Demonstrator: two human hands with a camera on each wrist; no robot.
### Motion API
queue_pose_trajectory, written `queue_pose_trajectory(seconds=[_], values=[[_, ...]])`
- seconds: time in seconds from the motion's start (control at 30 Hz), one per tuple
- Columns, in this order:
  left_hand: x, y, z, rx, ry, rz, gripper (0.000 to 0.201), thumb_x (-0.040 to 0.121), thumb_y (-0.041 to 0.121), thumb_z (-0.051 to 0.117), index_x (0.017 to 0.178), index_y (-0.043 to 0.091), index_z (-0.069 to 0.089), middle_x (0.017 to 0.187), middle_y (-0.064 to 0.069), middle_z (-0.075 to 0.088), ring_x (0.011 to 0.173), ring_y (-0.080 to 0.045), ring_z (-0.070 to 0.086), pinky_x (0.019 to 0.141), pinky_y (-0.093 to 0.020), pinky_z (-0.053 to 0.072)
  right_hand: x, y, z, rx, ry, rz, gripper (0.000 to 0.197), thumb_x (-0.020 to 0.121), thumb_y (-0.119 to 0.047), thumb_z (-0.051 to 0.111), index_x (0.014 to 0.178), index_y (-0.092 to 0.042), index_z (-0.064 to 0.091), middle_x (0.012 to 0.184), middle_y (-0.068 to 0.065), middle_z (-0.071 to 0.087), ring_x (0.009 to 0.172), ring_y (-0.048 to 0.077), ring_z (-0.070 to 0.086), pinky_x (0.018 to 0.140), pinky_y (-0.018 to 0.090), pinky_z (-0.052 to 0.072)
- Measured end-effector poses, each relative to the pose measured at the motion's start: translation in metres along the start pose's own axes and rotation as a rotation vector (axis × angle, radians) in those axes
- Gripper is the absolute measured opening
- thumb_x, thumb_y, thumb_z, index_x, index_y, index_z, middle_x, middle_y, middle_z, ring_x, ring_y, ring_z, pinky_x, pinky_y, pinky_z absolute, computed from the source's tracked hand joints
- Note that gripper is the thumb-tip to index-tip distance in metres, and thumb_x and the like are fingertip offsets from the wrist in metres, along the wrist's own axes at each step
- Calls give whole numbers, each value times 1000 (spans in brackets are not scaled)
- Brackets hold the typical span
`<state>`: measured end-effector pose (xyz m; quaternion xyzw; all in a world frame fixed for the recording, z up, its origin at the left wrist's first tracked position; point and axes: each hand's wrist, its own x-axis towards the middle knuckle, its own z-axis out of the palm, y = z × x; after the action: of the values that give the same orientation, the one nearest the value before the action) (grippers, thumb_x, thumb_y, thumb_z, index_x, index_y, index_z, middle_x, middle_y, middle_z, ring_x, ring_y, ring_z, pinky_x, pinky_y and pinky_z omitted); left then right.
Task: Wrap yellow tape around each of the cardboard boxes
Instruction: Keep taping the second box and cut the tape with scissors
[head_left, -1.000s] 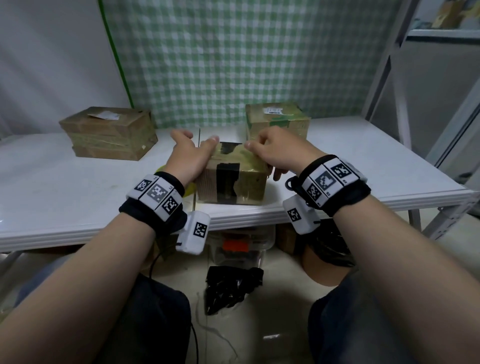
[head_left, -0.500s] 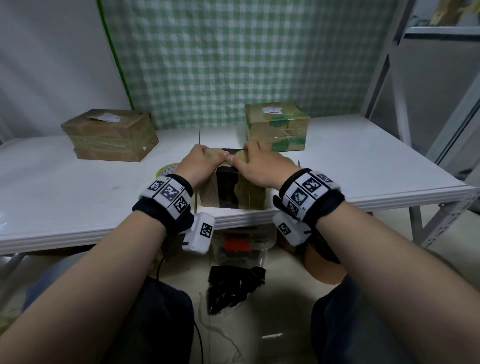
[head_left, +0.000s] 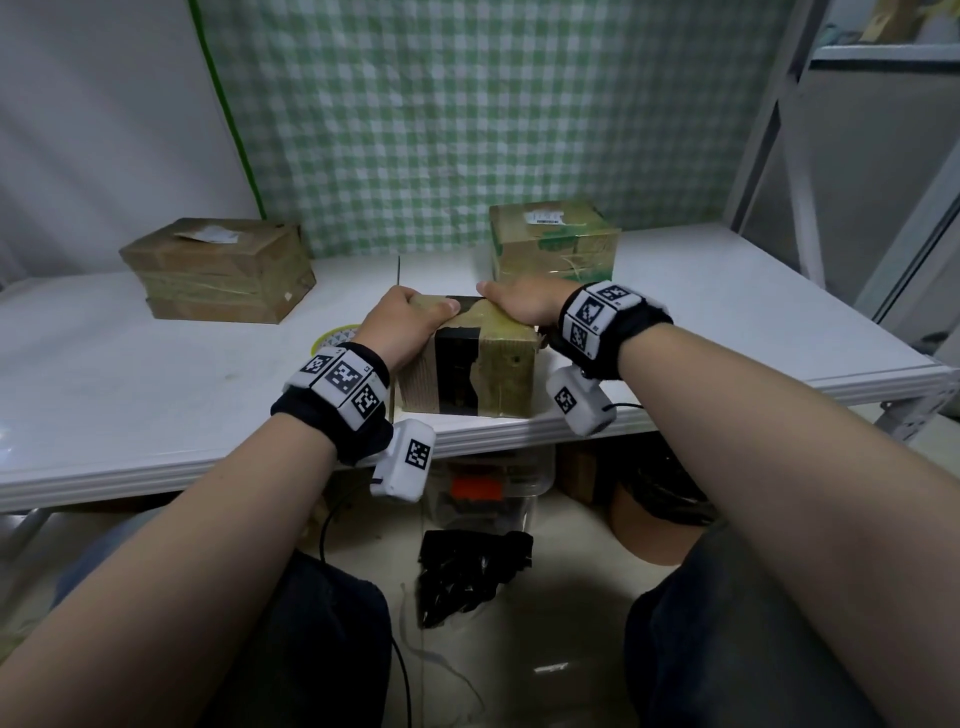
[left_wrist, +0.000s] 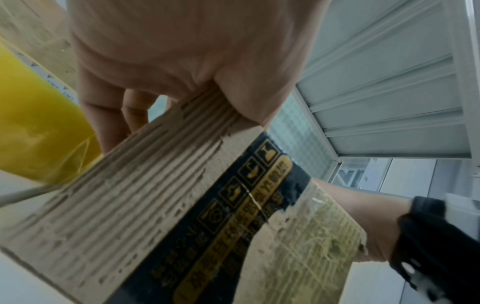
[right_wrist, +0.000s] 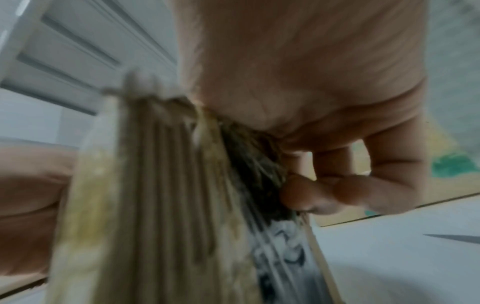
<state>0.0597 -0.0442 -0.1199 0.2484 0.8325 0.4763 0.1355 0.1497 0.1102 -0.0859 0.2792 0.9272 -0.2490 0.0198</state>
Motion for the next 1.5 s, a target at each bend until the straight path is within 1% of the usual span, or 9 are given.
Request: queue_pose_trajectory(seconds=[0.13,0.4,0.5,0.73,0.87,1.03,1.17,1.37,1.5], values=[[0,0,1,22,10,16,61,92,49,66,138,12,49,117,0,52,105,-19,52,87,-31,42,1,5,-4,176,-119,69,34,109,-32,34,94,-10,54,85,10,53,64,25,55,47,23,45],[0,-2,3,1,5,6,62,93,49,65,140,12,47,120,-2,54,105,-20,53,86,-31,42,6,39,6,247,-139,162,38,102,-23,53,70,-4,60,74,14,69,53,26,64,56,25,49],[-1,-1,2,9,16,16,61,94,49,64,139,11,47,124,-4,55,105,-20,53,88,-31,42,-6,45,14,420,-75,180,35,106,-26,43,87,-1,59,76,15,72,50,29,69,43,24,46],[-5,0,-1,25,50,12,62,92,52,64,136,11,51,129,-5,59,114,-23,56,96,-35,46,-24,11,-5,519,45,27,63,103,-60,37,115,-3,59,107,17,66,59,34,74,58,44,63],[-8,3,-6,-13,123,77,49,93,50,65,127,17,55,116,3,59,103,-18,58,92,-34,48,-34,7,-6,409,172,-39,57,104,-55,42,100,-2,63,82,9,63,47,22,68,47,27,54],[-7,9,-18,-197,179,96,41,95,57,52,95,16,58,91,2,63,86,-21,60,80,-39,50,-45,1,-16,403,243,-98,47,102,-48,52,90,-7,71,92,16,69,68,36,74,63,50,63],[-11,4,-16,-124,123,40,36,83,43,72,108,24,54,107,-6,66,98,-27,66,91,-50,55,-54,-1,-12,244,177,-107,41,100,-45,57,89,-9,72,85,9,71,60,31,73,64,46,64],[-15,-4,-11,62,-72,-38,70,86,42,77,142,18,44,141,-10,46,117,-27,57,92,-36,51,-57,-3,-2,-10,163,-116,50,101,-49,54,101,-1,67,82,11,66,75,31,70,61,35,50],[-18,-2,-15,39,-126,-67,75,91,41,72,152,12,40,144,-14,53,119,-30,59,97,-42,53,-53,-4,21,-229,178,-44,89,94,-76,34,152,-10,25,150,20,44,127,37,54,94,46,48]])
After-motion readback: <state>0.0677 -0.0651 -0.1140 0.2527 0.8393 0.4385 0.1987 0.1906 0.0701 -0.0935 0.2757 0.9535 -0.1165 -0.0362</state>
